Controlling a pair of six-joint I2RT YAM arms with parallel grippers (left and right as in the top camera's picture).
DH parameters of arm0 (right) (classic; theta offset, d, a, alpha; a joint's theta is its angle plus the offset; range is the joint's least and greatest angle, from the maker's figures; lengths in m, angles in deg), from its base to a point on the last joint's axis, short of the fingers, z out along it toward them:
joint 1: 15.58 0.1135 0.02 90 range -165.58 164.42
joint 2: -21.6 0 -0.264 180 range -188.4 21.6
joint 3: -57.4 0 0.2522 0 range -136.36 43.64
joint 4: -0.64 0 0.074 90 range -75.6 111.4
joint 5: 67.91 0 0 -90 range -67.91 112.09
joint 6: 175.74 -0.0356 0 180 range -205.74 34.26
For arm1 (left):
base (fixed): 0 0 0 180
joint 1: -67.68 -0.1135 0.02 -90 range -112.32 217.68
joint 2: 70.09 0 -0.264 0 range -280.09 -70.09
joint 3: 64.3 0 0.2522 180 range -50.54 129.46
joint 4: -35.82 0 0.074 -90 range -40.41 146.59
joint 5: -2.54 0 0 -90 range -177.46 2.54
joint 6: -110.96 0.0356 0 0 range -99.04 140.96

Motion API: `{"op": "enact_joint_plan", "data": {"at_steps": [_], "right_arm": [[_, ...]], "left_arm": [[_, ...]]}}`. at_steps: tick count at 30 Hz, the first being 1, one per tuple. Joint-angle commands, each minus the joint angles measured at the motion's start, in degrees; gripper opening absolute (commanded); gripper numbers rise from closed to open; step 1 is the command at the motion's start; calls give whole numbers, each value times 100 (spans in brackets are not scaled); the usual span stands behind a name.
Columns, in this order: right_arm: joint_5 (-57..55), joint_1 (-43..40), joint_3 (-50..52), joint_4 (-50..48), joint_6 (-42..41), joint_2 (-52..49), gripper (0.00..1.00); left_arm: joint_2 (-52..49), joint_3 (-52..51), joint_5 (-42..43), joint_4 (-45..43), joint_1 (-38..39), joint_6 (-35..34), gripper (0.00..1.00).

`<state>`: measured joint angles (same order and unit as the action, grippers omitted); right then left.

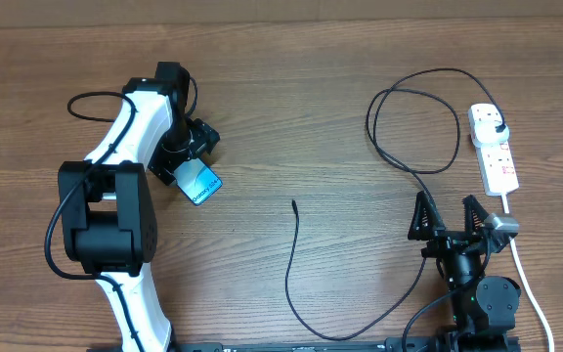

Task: Plug charger to phone and switch on socket
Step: 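Close the left gripper on the phone's sides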

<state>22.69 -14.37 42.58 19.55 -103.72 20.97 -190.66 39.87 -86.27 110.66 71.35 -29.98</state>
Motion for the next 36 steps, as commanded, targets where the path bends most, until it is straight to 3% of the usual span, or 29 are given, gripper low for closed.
{"op": "enact_joint_plan", "data": {"at_steps": [1,11,36], "right_arm": [[-55,28,61,-31,37,46,100],[-55,28,61,-31,37,46,100],[-57,28,61,-31,37,46,100]], "left_arm": [[-105,-118,-144,9,-66,-149,100],[-107,-431,-162,-212,-68,-439,100],[-479,-487,-127,-372,-70,-442,100]]}}
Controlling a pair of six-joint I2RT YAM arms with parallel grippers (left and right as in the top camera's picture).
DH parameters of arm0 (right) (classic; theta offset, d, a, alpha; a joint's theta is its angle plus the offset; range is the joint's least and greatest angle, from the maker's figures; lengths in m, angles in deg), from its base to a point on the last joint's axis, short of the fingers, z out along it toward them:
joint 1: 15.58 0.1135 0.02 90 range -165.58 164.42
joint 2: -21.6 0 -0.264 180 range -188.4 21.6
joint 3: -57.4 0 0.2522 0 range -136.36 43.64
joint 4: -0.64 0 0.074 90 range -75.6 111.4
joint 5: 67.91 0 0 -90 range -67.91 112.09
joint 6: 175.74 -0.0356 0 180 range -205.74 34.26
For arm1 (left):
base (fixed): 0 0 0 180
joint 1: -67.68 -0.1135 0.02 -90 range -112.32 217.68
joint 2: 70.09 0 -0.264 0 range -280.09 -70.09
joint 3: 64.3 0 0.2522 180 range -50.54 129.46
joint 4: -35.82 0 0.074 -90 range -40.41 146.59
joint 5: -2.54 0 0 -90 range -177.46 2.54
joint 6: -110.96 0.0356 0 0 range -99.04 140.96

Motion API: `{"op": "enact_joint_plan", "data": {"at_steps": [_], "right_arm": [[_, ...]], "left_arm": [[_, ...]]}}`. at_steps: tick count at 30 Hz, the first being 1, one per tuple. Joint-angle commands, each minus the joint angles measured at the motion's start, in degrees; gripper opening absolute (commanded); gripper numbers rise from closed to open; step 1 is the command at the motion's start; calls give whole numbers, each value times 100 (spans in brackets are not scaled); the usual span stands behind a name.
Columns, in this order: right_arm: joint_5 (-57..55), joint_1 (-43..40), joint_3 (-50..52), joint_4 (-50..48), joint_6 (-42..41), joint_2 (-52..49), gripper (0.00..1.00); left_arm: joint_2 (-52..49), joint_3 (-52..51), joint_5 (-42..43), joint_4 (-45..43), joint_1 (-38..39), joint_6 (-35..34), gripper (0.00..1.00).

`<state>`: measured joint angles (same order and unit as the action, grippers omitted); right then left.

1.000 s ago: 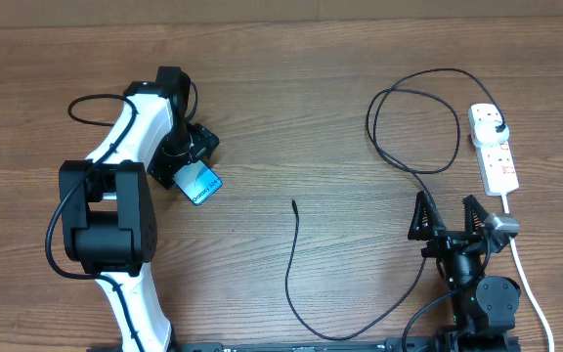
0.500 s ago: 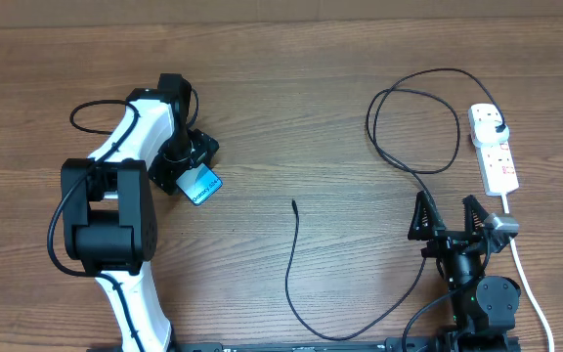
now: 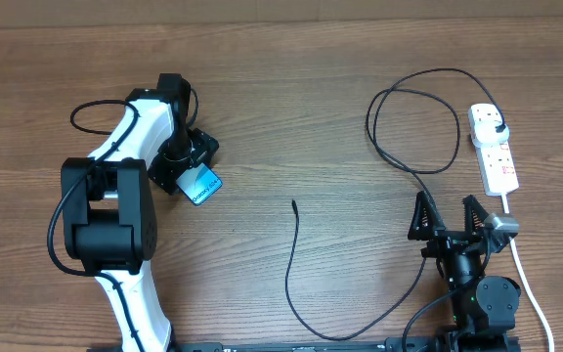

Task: Plug charger to phone and switch on socket
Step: 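Close the left gripper on the phone's sides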

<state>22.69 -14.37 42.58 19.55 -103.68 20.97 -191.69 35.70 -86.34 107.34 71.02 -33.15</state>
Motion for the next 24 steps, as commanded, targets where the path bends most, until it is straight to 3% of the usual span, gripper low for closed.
{"op": "enact_joint_plan", "data": {"at_steps": [1,24], "right_arm": [[-55,28,61,-31,33,46,100],[-55,28,61,-31,33,46,100]], "left_arm": [[-376,-70,-105,-37,-39,-125,100],[-376,-70,179,-98,-332,33,100]]}}
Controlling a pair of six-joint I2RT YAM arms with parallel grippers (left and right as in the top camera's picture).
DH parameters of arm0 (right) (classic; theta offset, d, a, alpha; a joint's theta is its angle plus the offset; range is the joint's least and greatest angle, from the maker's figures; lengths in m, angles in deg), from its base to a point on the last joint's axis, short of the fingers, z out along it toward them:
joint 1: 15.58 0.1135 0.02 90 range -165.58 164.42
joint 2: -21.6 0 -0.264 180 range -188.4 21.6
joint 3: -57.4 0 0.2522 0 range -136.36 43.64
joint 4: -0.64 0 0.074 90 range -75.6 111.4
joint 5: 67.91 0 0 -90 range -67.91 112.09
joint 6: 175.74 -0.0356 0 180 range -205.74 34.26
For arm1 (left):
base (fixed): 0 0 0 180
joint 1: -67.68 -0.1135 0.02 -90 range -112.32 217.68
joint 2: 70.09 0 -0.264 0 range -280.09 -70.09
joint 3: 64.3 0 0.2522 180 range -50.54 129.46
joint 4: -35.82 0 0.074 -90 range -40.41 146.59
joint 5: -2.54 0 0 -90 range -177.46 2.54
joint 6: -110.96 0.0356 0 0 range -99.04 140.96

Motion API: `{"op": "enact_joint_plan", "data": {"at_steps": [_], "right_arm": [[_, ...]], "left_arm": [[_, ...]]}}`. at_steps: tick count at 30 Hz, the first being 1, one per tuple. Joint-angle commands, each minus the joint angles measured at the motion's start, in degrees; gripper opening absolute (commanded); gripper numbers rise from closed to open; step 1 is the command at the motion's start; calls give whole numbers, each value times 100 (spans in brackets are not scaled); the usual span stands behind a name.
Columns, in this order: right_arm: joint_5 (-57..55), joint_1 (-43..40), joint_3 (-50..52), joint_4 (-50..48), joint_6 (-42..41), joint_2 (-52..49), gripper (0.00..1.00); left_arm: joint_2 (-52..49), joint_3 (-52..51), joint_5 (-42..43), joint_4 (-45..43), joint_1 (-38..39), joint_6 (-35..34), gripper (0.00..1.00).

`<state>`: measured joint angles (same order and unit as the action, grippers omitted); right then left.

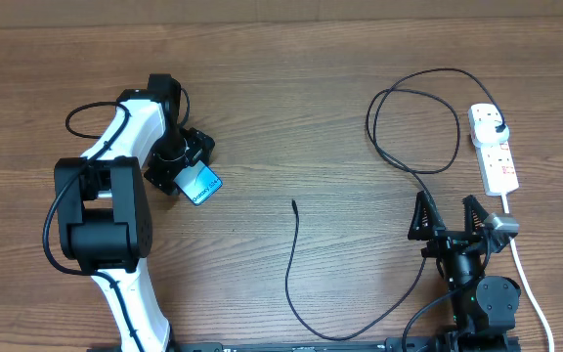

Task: Plug charger to phone and switch on socket
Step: 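Close the left gripper on the phone's sides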

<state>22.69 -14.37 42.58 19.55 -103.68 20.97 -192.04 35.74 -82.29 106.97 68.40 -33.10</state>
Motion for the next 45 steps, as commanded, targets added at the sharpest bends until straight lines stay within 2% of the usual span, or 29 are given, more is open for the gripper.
{"op": "enact_joint_plan", "data": {"at_steps": [1,4,11,14,16,19,26,32,35,39,43,45], "right_arm": [[-55,28,61,-31,33,46,100],[-55,28,61,-31,33,46,100],[-55,28,61,-31,33,46,100],[-55,28,61,-31,33,46,100],[-55,28,61,-31,33,46,100],[-55,28,61,-31,33,46,100],[-55,28,61,-31,33,46,100],[-55,28,61,-31,33,46,100],[-55,28,61,-31,33,46,100],[-55,28,61,-31,33,46,100],[-55,28,61,-31,33,46,100],[-55,28,61,-31,33,46,100]], "left_arm": [[-341,-74,-225,-63,-70,28,100],[-341,-74,-236,-63,-70,28,100],[-341,-74,-238,-66,-70,26,91],[-341,-74,-238,-66,-70,26,78],[-341,-74,-238,-66,-70,26,77],[-341,-74,-238,-66,-70,26,69],[-341,-74,-238,-66,-70,28,65],[-341,-74,-236,-63,-68,28,56],[-341,-74,-258,-66,-70,28,47],[-341,-74,-280,-66,-68,28,45],[-341,-74,-278,-63,-68,28,36],[-341,-74,-280,-66,-68,26,27]]}}
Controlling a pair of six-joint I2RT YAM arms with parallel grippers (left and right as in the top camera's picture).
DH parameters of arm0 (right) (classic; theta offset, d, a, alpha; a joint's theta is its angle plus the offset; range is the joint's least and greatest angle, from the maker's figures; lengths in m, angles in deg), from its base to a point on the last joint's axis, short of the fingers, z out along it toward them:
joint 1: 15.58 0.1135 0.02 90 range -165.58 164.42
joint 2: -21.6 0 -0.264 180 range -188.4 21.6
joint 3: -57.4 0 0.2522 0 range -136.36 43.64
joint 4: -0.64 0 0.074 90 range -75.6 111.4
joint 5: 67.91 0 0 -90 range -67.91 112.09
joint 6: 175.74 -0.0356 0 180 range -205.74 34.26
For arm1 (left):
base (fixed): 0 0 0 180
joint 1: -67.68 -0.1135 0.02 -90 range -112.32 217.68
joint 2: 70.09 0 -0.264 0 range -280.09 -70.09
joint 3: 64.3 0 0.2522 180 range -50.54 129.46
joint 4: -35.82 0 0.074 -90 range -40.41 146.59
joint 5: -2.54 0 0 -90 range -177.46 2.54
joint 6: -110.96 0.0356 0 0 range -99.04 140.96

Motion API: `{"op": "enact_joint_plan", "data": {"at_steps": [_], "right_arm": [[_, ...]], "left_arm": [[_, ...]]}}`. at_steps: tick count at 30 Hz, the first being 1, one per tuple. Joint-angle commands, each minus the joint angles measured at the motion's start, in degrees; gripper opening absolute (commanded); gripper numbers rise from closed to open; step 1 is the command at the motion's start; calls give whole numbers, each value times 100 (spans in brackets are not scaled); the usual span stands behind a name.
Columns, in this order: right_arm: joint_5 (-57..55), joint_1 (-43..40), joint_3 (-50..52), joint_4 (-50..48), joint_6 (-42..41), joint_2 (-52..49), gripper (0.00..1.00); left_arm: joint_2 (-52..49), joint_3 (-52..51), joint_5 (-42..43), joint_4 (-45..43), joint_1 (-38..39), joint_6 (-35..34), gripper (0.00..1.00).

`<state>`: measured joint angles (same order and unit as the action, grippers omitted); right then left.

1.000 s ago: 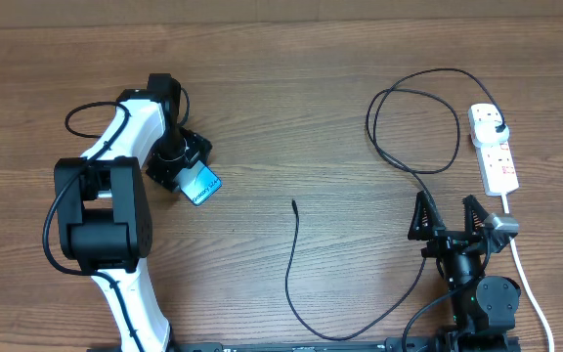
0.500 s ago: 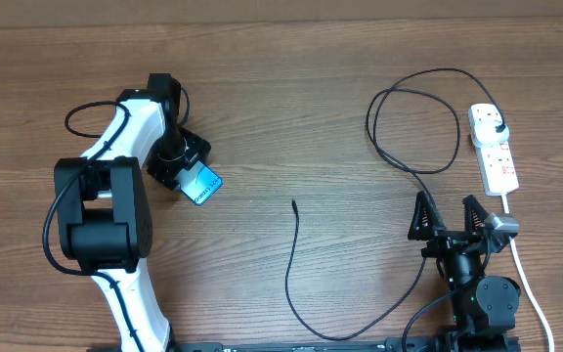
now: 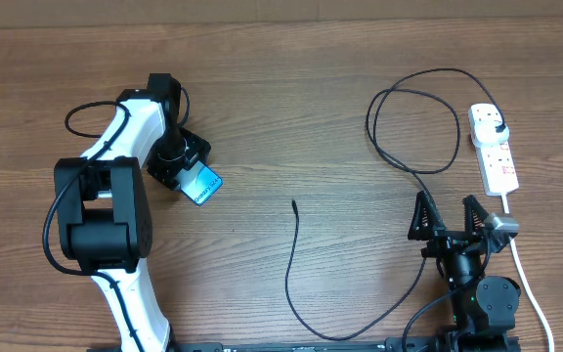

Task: Plug charger to phone and switch on socket
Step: 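Close the left gripper on the phone's sides, then lift the phone with the left gripper and tilt it upright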

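A phone with a blue face lies on the table at the left, half under my left gripper. The gripper sits over the phone's upper-left end; whether its fingers are closed on the phone cannot be told. A black charger cable runs from its free tip near the table's middle down and round to the right, looping up to a plug in the white socket strip at the right edge. My right gripper stands open near the front right, its fingers spread, holding nothing.
The cable forms a large loop left of the socket strip. A white lead runs from the strip down past the right arm's base. The left arm's own black cable curls at the far left.
My left gripper has shifted slightly and turned over the phone's end; the phone lies in much the same spot. The right arm and cable have not moved.
My left gripper stood over the phone's upper-left end throughout, with the arm's wrist drifting a little to the left from moment to moment. The phone has stayed nearly where it was. The right gripper has stood open and still all along.
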<state>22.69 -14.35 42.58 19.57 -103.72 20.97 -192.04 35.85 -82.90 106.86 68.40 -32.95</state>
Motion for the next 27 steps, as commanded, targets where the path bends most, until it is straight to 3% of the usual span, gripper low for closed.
{"op": "enact_joint_plan", "data": {"at_steps": [1,4,12,21,24,27], "right_arm": [[-55,26,61,-33,37,46,100],[-55,26,61,-33,37,46,100],[-55,26,61,-33,37,46,100],[-55,26,61,-33,37,46,100],[-55,26,61,-33,37,46,100],[-57,26,61,-33,37,46,100]], "left_arm": [[-341,-85,-216,-55,-68,13,19],[-341,-85,-216,-55,-68,11,4],[-334,42,-175,22,-68,367,4],[39,1027,-127,850,-26,474,4],[116,1373,142,1005,52,702,4],[133,1696,1185,1147,157,765,4]]}}
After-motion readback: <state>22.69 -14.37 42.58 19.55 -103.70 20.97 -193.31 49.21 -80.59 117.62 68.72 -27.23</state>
